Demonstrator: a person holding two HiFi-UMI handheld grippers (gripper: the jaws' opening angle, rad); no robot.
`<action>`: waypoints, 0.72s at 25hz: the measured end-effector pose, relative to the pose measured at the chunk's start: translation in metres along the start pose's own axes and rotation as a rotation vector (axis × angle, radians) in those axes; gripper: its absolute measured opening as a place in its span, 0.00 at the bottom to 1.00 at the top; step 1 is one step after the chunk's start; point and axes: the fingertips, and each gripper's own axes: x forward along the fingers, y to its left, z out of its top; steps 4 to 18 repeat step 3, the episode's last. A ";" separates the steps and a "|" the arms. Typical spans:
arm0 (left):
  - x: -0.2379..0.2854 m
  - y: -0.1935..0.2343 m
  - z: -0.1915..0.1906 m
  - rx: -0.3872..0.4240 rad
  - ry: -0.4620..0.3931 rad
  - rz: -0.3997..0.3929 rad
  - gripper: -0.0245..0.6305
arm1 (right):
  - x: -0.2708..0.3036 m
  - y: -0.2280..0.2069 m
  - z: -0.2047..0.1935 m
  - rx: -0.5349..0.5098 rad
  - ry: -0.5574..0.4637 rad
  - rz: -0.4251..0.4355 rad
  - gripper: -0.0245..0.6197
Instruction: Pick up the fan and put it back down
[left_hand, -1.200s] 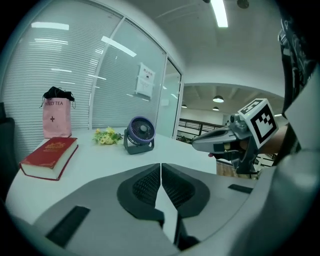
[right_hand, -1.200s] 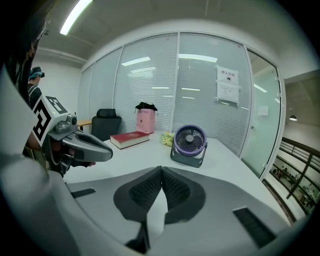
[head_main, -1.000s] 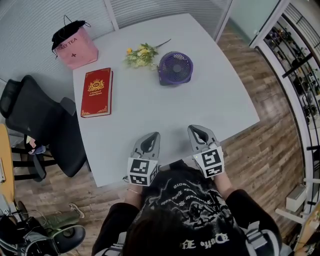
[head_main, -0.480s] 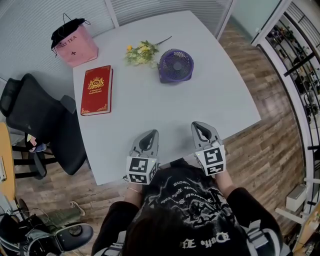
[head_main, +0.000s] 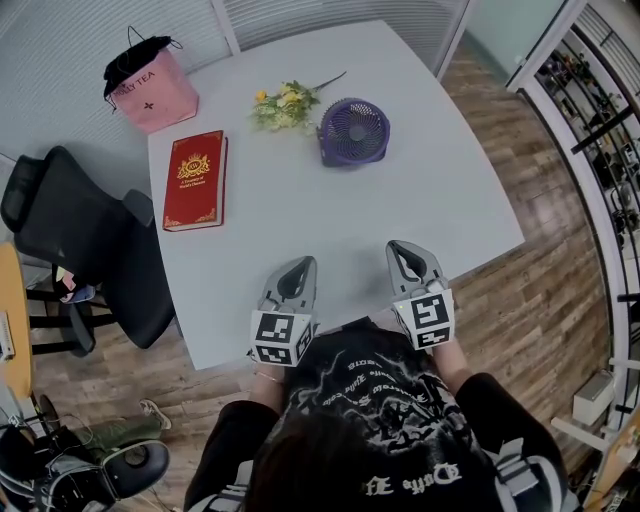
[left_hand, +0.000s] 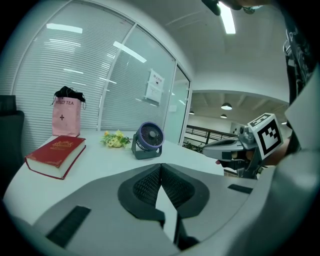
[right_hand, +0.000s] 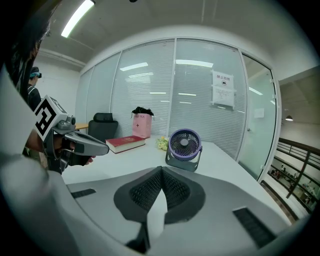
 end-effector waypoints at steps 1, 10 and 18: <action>0.000 -0.001 0.000 -0.003 0.000 -0.001 0.07 | 0.000 0.000 0.000 0.001 0.001 0.000 0.05; 0.000 -0.002 0.000 -0.006 0.000 -0.002 0.07 | 0.000 0.000 0.001 0.005 0.004 0.004 0.05; 0.000 -0.002 0.000 -0.006 0.000 -0.002 0.07 | 0.000 0.000 0.001 0.005 0.004 0.004 0.05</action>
